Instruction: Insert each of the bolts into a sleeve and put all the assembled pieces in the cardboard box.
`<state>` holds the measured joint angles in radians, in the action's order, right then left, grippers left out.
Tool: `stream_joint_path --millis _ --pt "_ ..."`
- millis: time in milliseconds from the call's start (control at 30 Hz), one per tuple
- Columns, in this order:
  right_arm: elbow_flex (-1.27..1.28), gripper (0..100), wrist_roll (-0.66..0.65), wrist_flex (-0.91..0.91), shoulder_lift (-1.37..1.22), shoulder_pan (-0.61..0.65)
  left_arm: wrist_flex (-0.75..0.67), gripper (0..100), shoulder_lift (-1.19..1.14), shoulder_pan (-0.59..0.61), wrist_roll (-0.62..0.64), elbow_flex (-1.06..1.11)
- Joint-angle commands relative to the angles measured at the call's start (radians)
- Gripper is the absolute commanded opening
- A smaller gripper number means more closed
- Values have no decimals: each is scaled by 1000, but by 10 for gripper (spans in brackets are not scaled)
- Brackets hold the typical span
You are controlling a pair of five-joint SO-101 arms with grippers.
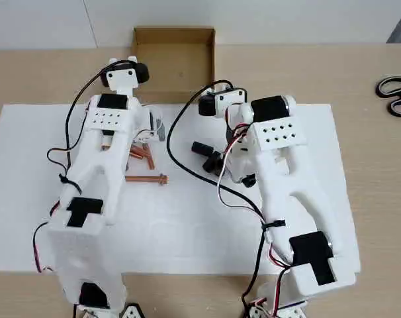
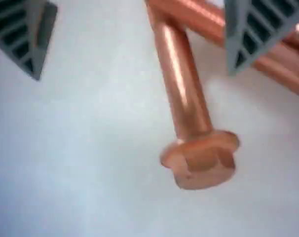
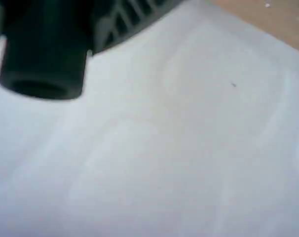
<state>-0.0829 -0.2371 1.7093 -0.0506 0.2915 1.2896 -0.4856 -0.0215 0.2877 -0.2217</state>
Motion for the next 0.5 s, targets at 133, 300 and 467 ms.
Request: stream_joint_path --millis 133,300,467 --pt "-5 14 -9 13 58 -4 -12 229 -74 -6 11 -107" --pt "-5 14 -9 13 58 -4 -12 227 -138 -3 29 -151" --pt "-5 14 -9 13 58 -4 -12 133 -183 -8 29 -176"
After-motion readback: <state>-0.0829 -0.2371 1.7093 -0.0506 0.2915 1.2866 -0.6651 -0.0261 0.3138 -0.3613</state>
